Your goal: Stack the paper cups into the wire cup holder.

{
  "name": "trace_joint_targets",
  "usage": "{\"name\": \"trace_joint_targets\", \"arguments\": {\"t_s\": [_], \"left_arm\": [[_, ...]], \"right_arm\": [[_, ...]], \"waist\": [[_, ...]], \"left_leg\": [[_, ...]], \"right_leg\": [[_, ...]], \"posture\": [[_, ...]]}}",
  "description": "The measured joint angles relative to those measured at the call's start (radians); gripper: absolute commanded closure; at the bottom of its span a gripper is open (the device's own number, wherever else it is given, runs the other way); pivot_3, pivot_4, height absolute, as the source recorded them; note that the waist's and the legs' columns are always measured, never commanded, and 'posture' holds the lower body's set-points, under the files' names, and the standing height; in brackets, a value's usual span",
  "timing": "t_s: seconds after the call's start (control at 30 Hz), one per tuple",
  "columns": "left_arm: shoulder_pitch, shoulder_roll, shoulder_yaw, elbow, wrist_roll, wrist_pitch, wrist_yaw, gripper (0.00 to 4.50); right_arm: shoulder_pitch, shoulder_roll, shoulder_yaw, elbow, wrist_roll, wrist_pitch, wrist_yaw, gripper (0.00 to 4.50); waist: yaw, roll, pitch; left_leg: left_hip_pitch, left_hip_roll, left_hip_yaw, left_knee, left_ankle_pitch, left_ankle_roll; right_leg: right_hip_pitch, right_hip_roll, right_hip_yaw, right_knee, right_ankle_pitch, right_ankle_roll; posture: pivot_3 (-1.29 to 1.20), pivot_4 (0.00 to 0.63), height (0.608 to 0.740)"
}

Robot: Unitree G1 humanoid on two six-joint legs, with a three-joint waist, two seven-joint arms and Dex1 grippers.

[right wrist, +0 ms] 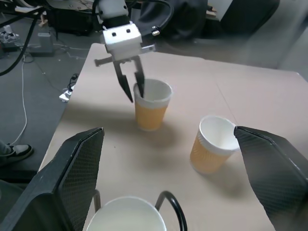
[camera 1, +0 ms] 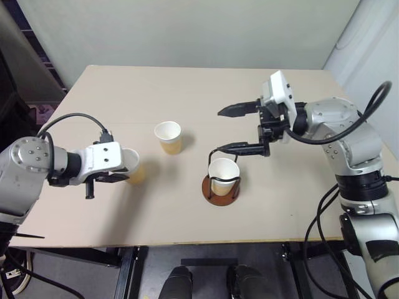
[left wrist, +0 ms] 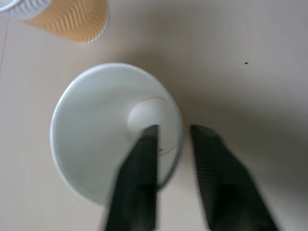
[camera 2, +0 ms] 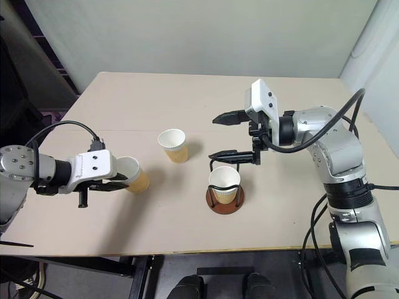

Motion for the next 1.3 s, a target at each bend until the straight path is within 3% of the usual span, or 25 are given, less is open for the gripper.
{"name": "trace_joint_targets", "arguments": {"t_s": [0.17,0.3,0.43,0.6,0.73,0.9,1.3], "left_arm": [[0.001,-0.001,0.032,-0.021,-0.070,0.002,-0.048,4.44],[-0.046,-0.009,0.122,-0.068,-0.209,0.032,-0.094,4.44],[-0.189,-0.044,0.180,-0.126,-0.366,0.090,-0.117,4.44],[-0.462,-0.181,0.130,-0.189,-0.544,0.168,-0.139,4.44],[-0.574,-0.292,-0.025,-0.136,-0.479,0.141,-0.185,4.44],[-0.602,-0.375,-0.227,0.010,-0.251,-0.014,-0.245,4.44],[-0.637,-0.489,-0.261,0.074,-0.189,-0.100,-0.311,4.44]], "right_arm": [[0.003,-0.033,-0.007,-0.001,0.011,0.000,0.016,0.00],[0.057,-0.146,-0.062,-0.031,0.081,-0.004,0.124,0.00],[0.129,-0.248,-0.109,-0.021,0.097,-0.044,0.203,0.00],[0.150,-0.321,-0.161,0.048,0.058,-0.101,0.192,0.00],[0.160,-0.334,-0.173,0.035,0.058,-0.104,0.167,0.00],[0.224,-0.379,-0.215,-0.037,0.072,-0.072,0.133,0.00],[0.356,-0.435,-0.325,-0.166,0.161,0.005,0.086,0.00]], "waist": [[0.000,0.000,0.000],[0.012,-0.001,-0.001],[0.013,-0.001,-0.001],[0.013,0.000,-0.001],[0.002,0.002,-0.001],[0.001,0.002,0.000],[0.008,0.002,0.000]], "left_leg": [[0.000,0.000,0.000,0.000,0.000,0.000],[-0.003,-0.001,0.001,0.001,0.000,0.000],[-0.004,-0.002,0.003,0.004,0.000,0.000],[0.000,-0.002,0.003,0.008,0.002,0.003],[0.009,-0.002,0.005,0.009,0.002,0.006],[0.005,-0.003,0.006,0.015,0.001,0.010],[-0.001,-0.013,0.010,0.026,-0.007,0.019]], "right_leg": [[0.000,0.000,0.000,0.000,0.000,0.000],[0.000,0.000,-0.001,-0.001,0.000,0.001],[0.000,0.000,0.000,-0.002,0.002,0.004],[0.005,-0.001,0.003,-0.002,0.006,0.010],[0.014,-0.001,0.006,-0.003,0.005,0.011],[0.015,-0.001,0.008,-0.006,0.005,0.017],[0.015,-0.003,0.022,-0.008,0.001,0.036]], "posture": [[0.00,0.150,0.740],[0.00,0.150,0.740],[0.00,0.150,0.740],[0.00,0.150,0.740],[0.00,0.150,0.740],[0.00,0.150,0.740],[0.00,0.150,0.740]]}}
